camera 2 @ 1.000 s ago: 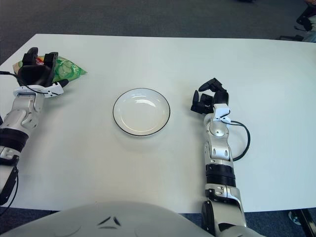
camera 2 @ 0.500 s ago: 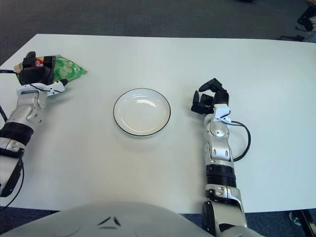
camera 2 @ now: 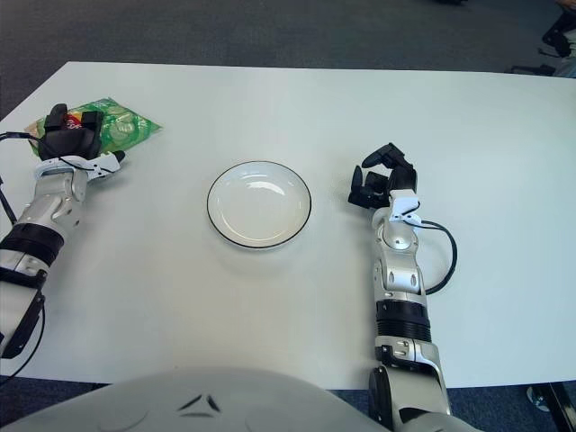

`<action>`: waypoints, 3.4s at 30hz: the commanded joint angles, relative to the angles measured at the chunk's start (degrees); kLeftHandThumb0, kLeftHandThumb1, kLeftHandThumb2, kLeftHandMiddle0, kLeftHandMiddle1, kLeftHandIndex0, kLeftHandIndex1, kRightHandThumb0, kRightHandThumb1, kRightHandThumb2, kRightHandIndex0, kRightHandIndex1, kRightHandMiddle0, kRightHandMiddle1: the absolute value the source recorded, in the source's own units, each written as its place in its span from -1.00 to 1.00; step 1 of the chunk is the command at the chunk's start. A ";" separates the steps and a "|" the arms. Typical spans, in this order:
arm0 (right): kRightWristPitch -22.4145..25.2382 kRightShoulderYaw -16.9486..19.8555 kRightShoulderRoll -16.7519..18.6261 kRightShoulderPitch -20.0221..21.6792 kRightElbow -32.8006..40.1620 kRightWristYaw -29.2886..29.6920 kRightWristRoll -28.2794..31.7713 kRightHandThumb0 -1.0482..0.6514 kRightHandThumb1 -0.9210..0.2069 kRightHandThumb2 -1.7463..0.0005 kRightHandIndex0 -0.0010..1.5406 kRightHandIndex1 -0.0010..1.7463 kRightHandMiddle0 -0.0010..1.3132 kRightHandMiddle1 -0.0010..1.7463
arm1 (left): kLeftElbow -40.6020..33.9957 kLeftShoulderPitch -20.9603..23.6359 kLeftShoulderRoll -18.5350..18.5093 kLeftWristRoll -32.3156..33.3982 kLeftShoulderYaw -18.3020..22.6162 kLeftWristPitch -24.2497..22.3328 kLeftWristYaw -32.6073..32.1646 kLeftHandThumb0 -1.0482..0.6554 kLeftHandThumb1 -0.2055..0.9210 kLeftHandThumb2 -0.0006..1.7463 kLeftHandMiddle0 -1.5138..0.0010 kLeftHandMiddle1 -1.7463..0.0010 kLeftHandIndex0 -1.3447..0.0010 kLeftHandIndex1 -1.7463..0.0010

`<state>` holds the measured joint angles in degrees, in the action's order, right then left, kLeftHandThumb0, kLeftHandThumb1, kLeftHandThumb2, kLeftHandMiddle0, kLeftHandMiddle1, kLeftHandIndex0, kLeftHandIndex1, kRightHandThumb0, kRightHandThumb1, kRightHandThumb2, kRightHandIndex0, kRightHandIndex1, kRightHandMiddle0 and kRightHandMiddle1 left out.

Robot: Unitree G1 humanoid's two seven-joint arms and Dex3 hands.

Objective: Put the snack into the plate.

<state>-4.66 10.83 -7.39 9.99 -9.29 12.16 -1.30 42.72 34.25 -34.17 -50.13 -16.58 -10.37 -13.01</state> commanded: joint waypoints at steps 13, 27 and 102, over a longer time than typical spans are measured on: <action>1.54 -0.47 2.63 -6.83 -2.07 0.30 -0.08 -0.38 0.24 -0.64 0.73 1.00 0.06 1.00 | 7.04 3.73 1.38 0.39 -2.12 -1.72 -9.75 -0.98 1.00 0.07 0.96 0.93 1.00 0.32; 0.66 -0.55 2.24 -6.88 -2.39 -0.13 -0.13 -0.38 0.24 -0.64 0.74 1.00 0.06 1.00 | 3.38 3.18 4.42 1.85 -1.78 -10.17 -11.35 -0.98 1.00 0.03 0.92 0.89 1.00 0.31; 0.96 -1.15 1.32 -8.53 -0.19 -0.99 -0.31 -0.38 0.24 -0.65 0.73 1.00 0.06 1.00 | 31.57 7.65 6.67 9.52 -5.66 4.37 -27.83 0.22 -0.60 0.72 -0.28 -0.45 -0.04 -0.99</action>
<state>-3.79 9.86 -8.19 8.44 -6.77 11.41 -1.54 71.26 45.29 -28.27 -40.99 -21.51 -6.90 -41.53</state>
